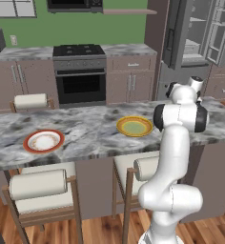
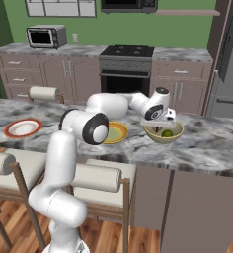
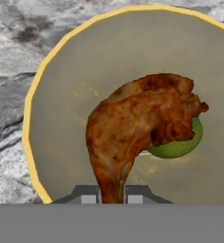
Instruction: Pick the chicken drumstick and lime from their plates and place them in the bowl. Then put the bowl in the fridge.
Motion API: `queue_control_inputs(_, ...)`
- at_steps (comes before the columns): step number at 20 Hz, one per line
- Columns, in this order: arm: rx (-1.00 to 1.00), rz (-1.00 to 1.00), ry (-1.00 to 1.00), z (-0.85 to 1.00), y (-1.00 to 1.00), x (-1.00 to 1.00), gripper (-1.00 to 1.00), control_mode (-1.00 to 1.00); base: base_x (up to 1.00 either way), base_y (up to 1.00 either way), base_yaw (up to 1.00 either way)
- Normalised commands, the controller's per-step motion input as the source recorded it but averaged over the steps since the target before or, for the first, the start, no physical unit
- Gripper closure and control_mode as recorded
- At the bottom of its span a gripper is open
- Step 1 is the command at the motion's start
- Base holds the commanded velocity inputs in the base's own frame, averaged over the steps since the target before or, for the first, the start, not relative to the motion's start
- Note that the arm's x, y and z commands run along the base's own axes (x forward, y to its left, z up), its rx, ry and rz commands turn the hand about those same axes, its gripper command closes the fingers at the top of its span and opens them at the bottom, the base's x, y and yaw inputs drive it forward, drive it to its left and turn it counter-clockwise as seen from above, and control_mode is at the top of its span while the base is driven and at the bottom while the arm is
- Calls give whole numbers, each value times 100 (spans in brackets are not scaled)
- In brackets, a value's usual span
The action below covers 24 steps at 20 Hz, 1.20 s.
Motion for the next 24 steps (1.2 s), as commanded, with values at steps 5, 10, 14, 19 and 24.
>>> queue_control_inputs(5,0,0,0,-22,3,12,100,-100,0,0,0)
queue_control_inputs(10,0,0,2,-13,0,17,100,-100,0,0,0)
queue_control_inputs(14,0,0,4,-12,0,13,100,-100,0,0,0)
queue_control_inputs(19,0,0,6,-4,-1,14,-100,-100,0,0,0)
queue_control_inputs(24,0,0,4,0,-4,11,-100,-100,0,0,0)
